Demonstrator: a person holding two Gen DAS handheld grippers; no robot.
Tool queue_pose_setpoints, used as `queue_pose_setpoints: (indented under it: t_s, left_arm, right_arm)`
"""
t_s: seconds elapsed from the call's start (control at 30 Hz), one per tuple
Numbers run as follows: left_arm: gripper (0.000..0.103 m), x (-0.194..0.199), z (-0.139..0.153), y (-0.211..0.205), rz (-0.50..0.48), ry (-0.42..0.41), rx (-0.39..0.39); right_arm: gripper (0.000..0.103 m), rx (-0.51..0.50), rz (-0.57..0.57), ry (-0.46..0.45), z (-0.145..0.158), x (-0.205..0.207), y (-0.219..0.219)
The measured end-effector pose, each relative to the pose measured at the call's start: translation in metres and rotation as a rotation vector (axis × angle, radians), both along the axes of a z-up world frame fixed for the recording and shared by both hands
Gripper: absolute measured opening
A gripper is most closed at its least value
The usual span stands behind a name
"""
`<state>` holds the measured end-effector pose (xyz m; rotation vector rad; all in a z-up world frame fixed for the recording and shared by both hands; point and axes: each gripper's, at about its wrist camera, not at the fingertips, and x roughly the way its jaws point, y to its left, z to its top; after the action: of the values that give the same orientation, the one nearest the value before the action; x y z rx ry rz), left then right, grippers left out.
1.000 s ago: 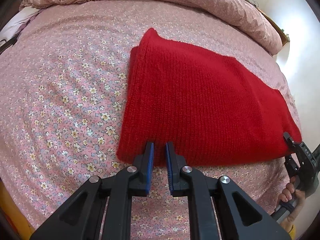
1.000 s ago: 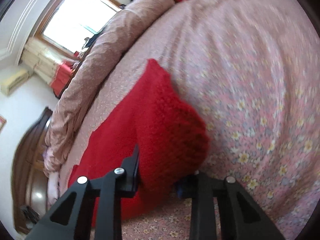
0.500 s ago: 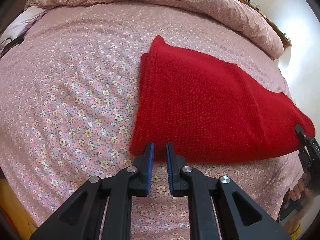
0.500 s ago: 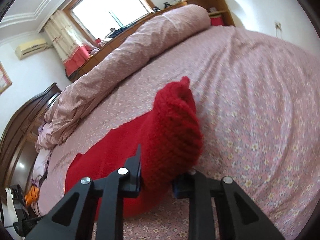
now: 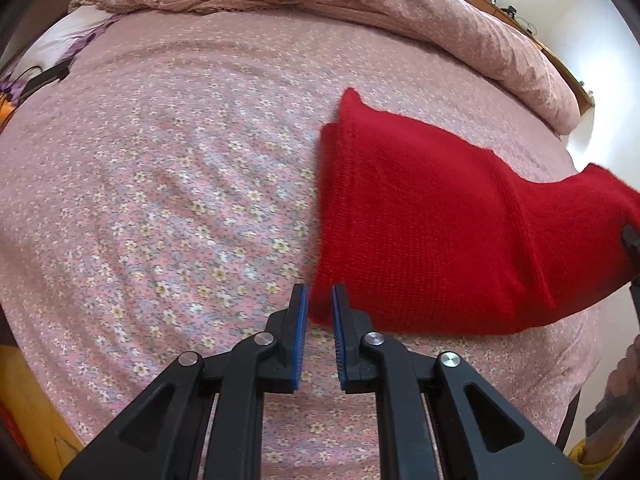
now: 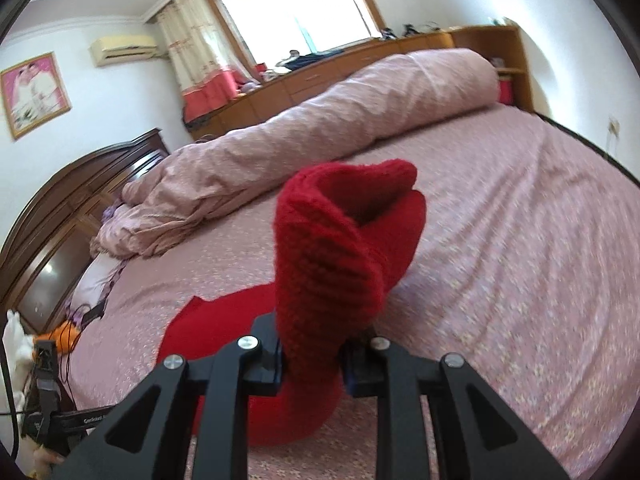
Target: Fold small clothes
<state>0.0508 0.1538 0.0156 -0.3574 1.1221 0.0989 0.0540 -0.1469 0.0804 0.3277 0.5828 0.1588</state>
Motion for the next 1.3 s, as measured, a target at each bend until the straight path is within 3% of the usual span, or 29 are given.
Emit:
queue_pose_setpoints:
  t_s: [0.4, 0.53, 0.73, 0.8, 0.9, 1.03, 1.13, 1.23, 1.3]
  left_arm:
    - [0.006, -0.012, -0.002, 0.017, 0.031, -0.003, -0.010]
    - [0.006, -0.016, -0.004, 0.026, 0.046, -0.006, -0.017]
    - [0.006, -0.024, -0.009, 0.035, 0.066, -0.004, -0.031]
    - [0.006, -0.025, -0.011, 0.039, 0.072, -0.003, -0.035]
    - [0.006, -0.028, -0.012, 0.044, 0.082, 0.000, -0.041]
    - [0.006, -0.030, -0.012, 0.050, 0.096, -0.003, -0.053]
    - [0.006, -0.033, -0.011, 0.054, 0.099, -0.007, -0.051]
    - [0.006, -0.037, -0.011, 0.060, 0.108, -0.010, -0.055]
    - [0.006, -0.039, -0.012, 0.064, 0.119, -0.009, -0.060]
  right_arm:
    - [0.021, -0.073, 0.206, -0.036, 0.022, 0.017, 0.078]
    - [0.021, -0.066, 0.283, 0.018, 0.004, 0.024, 0.104]
    - [0.021, -0.023, 0.405, 0.180, -0.053, 0.034, 0.142]
    - [0.021, -0.016, 0.418, 0.194, -0.065, 0.032, 0.147]
    - [0.021, -0.022, 0.416, 0.182, -0.068, 0.030, 0.148]
    - [0.020, 0.065, 0.386, 0.160, -0.055, 0.038, 0.141]
    - [0.020, 0.138, 0.349, 0.065, -0.030, 0.038, 0.136]
    - [0.020, 0.150, 0.381, 0.036, -0.022, 0.035, 0.148]
    - [0.020, 0.114, 0.425, 0.065, -0.033, 0.032, 0.165]
